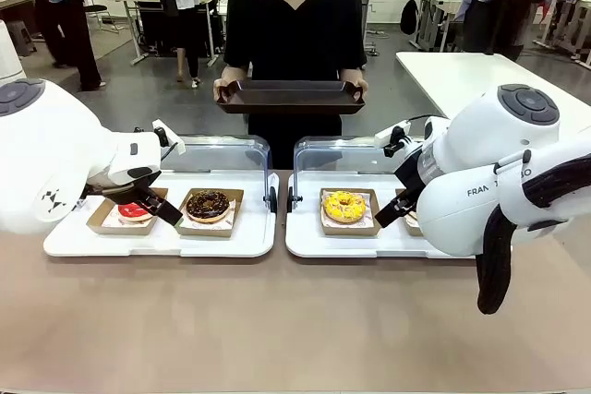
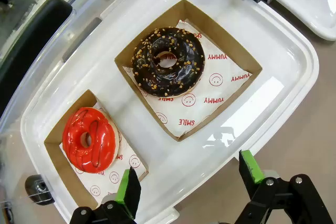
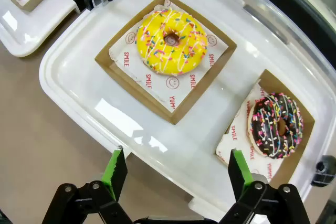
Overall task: Provide the desired donut to the person.
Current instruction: Pick up and lift the Paper togo box containing the Donut pointed at by the person.
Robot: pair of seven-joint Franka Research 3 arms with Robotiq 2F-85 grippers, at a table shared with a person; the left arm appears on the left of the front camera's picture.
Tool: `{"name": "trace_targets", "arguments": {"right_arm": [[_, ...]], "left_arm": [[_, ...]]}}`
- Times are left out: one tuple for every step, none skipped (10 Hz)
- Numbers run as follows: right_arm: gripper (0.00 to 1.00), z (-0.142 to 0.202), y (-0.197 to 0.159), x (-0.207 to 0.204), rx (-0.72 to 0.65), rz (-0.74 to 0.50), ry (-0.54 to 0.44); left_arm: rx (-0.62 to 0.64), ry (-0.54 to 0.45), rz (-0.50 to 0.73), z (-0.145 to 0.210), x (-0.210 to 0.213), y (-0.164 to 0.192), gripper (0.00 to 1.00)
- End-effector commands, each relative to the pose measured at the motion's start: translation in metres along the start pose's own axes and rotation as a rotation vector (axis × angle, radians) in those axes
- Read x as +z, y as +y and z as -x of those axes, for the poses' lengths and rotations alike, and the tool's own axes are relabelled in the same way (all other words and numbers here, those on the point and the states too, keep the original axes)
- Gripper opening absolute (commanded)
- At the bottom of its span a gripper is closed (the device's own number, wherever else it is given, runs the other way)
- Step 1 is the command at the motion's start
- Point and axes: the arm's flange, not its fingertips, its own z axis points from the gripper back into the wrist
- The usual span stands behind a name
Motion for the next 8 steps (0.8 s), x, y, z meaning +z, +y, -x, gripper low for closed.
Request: {"name": "trace_targets", "arguments": {"right_arm": [[1.0, 0.0, 0.0001, 0.0, 0.0, 0.0, 0.0], [1.0, 0.0, 0.0001, 0.0, 0.0, 0.0, 0.0], [1.0, 0.0, 0.0001, 0.0, 0.0, 0.0, 0.0], [1.0, 0.0, 0.0001, 0.0, 0.0, 0.0, 0.0], [1.0, 0.0, 0.0001, 0.0, 0.0, 0.0, 0.0], [1.0, 0.0, 0.0001, 0.0, 0.0, 0.0, 0.0], [1.0, 0.0, 0.0001, 0.0, 0.0, 0.0, 0.0], [1.0, 0.0, 0.0001, 0.0, 0.0, 0.0, 0.0]], "left_arm": [[0.0, 0.0, 0.0, 0.0, 0.0, -0.0001, 1.0], [0.0, 0.0, 0.0, 0.0, 0.0, -0.0001, 1.0], [0.0, 0.0, 0.0, 0.0, 0.0, -0.0001, 1.0], [0.0, 0.0, 0.0, 0.0, 0.0, -0.0001, 1.0], [0.0, 0.0, 0.0, 0.0, 0.0, -0.0001, 1.0], [0.0, 0.0, 0.0, 0.0, 0.0, -0.0001, 1.0], [0.0, 0.0, 0.0, 0.0, 0.0, -0.0001, 1.0], [0.0, 0.0, 0.0, 0.0, 0.0, -0.0001, 1.0]]}}
